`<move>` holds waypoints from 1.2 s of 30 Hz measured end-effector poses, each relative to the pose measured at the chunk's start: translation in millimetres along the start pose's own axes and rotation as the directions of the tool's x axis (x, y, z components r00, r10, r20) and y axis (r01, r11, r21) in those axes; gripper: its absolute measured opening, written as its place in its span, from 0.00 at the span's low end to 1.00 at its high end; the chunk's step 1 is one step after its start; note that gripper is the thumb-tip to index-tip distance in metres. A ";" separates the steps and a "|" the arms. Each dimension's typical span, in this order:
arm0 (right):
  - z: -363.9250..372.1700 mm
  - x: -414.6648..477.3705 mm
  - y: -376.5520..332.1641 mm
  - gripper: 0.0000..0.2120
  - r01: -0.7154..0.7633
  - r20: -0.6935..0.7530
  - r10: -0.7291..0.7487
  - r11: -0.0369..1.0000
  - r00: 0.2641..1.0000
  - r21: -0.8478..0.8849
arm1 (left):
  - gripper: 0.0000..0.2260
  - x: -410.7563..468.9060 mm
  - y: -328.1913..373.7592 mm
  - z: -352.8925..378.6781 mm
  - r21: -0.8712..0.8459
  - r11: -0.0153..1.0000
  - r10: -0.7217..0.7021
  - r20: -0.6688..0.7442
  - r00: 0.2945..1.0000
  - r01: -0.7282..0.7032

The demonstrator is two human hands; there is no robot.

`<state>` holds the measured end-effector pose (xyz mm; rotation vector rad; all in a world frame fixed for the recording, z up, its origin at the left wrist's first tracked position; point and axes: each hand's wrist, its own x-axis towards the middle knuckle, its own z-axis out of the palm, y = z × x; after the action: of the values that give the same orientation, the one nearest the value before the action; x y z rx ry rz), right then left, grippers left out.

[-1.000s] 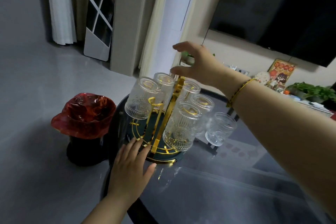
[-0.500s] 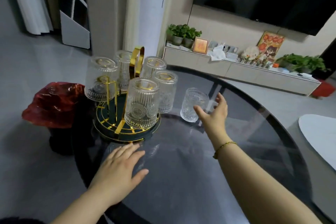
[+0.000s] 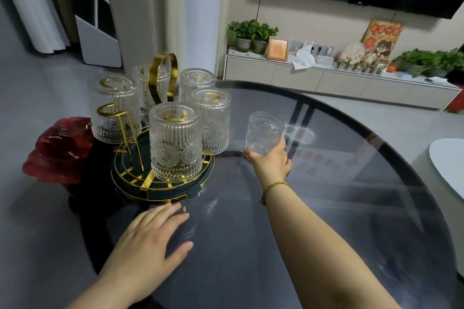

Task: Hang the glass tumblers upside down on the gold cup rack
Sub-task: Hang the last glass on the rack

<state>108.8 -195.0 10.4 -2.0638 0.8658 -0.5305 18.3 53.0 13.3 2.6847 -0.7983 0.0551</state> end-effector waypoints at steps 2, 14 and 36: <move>1.9 0.6 0.6 0.39 0.018 -0.032 -0.018 1.000 0.999 0.018 | 0.28 1.6 1.5 -2.1 -0.042 0.999 -0.020 0.011 1.000 0.021; -46.6 -19.2 -19.6 0.37 0.138 0.148 -0.183 0.953 0.972 0.270 | 0.23 -2.8 -10.3 14.2 -0.053 0.998 -0.028 0.033 0.999 0.030; -116.6 -139.2 -233.6 0.32 0.700 0.452 -0.653 0.710 0.608 0.084 | 0.31 -8.2 -71.3 5.6 -0.143 0.986 -0.118 -0.215 0.970 0.088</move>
<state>33.2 -53.3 259.0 -2.4459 -0.2241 -0.3567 49.5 111.4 -15.1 2.5330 -0.5716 0.2634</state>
